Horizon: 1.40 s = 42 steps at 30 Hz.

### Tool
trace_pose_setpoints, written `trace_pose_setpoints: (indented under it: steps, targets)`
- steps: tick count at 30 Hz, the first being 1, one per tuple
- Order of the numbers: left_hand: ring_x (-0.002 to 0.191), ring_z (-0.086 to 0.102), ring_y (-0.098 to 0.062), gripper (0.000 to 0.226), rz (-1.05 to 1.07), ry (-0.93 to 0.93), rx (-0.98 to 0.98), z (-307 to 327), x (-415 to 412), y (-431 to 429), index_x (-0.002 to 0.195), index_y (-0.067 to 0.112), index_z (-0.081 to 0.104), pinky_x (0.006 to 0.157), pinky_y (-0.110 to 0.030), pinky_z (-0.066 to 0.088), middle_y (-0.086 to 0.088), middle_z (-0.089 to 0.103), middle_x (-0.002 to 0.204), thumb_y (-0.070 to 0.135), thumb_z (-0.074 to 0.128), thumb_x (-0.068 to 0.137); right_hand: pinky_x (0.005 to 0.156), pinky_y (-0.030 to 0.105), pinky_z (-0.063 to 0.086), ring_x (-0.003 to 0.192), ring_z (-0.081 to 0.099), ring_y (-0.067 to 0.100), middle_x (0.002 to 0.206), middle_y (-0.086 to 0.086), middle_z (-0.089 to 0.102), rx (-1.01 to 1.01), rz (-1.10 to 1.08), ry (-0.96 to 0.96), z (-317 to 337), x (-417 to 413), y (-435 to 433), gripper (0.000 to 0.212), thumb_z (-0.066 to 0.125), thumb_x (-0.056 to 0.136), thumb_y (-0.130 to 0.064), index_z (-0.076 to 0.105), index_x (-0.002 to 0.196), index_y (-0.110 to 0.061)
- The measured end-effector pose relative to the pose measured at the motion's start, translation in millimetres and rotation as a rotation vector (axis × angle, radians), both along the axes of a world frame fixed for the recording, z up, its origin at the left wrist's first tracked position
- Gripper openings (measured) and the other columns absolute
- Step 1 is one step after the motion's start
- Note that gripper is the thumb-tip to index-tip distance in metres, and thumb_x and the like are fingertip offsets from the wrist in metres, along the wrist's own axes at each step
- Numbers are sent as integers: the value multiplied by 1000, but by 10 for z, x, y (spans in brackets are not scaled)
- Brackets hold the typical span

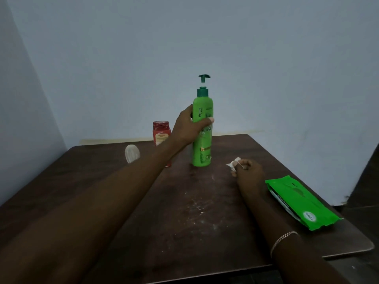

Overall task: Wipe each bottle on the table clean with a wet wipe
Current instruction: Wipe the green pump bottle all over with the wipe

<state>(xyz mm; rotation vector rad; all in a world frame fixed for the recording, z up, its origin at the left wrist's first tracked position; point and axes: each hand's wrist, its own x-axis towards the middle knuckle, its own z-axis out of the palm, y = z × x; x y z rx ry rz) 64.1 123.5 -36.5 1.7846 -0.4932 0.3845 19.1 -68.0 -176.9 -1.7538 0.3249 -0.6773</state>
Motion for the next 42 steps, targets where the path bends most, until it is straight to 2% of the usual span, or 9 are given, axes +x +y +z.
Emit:
trace_pose_setpoints:
  steps: [2, 4, 7, 10, 14, 19, 25, 38, 42]
  targets:
    - [93, 73, -13, 43, 2, 4, 22, 22, 165, -145, 122, 14, 65, 85, -37, 61, -1, 74, 106, 19, 80, 82, 68, 43, 60, 66, 71, 11, 73, -3, 73, 73, -26, -24, -38, 43, -33, 16, 69, 83, -39, 65, 82, -23]
    - [93, 74, -14, 50, -9, 33, 27, 4, 335, -248, 122, 15, 63, 87, -42, 61, 0, 75, 105, 14, 83, 76, 71, 44, 61, 73, 72, 13, 83, -2, 73, 124, -44, -42, -58, 76, -40, 7, 70, 86, -25, 66, 91, -22]
    - [93, 74, -17, 57, -7, 81, 71, -47, 545, -334, 115, 17, 63, 88, -46, 60, 0, 76, 103, 17, 88, 65, 76, 43, 60, 81, 71, 16, 89, -2, 74, 88, -77, -49, -112, 132, -35, 19, 68, 83, -20, 70, 102, -22]
    - [93, 74, -20, 58, -25, 110, 108, -113, 702, -413, 110, 17, 65, 88, -48, 60, -1, 77, 100, 19, 90, 58, 76, 39, 59, 82, 70, 15, 87, -5, 74, 36, -92, -32, -137, 159, -31, 23, 63, 81, -21, 72, 102, -23]
    - [94, 74, -21, 58, -46, 127, 112, -153, 857, -519, 111, 17, 65, 89, -48, 59, -2, 77, 100, 14, 91, 59, 75, 37, 58, 81, 70, 16, 84, -4, 74, 2, -111, -42, -128, 160, -31, 20, 64, 82, -20, 74, 100, -24]
    - [95, 74, -22, 55, -93, 188, 110, -174, 986, -595, 114, 13, 64, 89, -49, 59, -5, 77, 102, 4, 89, 65, 75, 38, 58, 83, 70, 18, 86, -5, 74, -23, -124, -32, -157, 190, -39, 18, 63, 84, -29, 72, 100, -28]
    - [97, 74, -22, 56, -120, 204, 114, -257, 1087, -608, 116, 13, 64, 90, -47, 59, -5, 77, 104, 2, 88, 67, 77, 36, 57, 85, 69, 17, 90, -5, 74, -49, -126, -36, -163, 195, -53, 19, 62, 86, -28, 73, 102, -27]
    - [98, 74, -24, 54, -167, 197, 113, -316, 1150, -690, 119, 10, 62, 88, -45, 60, -8, 76, 106, 1, 86, 72, 79, 34, 56, 86, 69, 17, 94, -1, 75, -51, -125, -50, -137, 186, -47, 21, 64, 86, -13, 75, 102, -20]
    - [100, 73, -25, 55, -183, 214, 108, -313, 1146, -694, 122, 9, 59, 88, -43, 60, -10, 75, 110, 0, 84, 74, 78, 29, 55, 84, 69, 15, 93, -2, 75, -35, -112, -48, -126, 172, -49, 22, 63, 86, -12, 75, 103, -19]
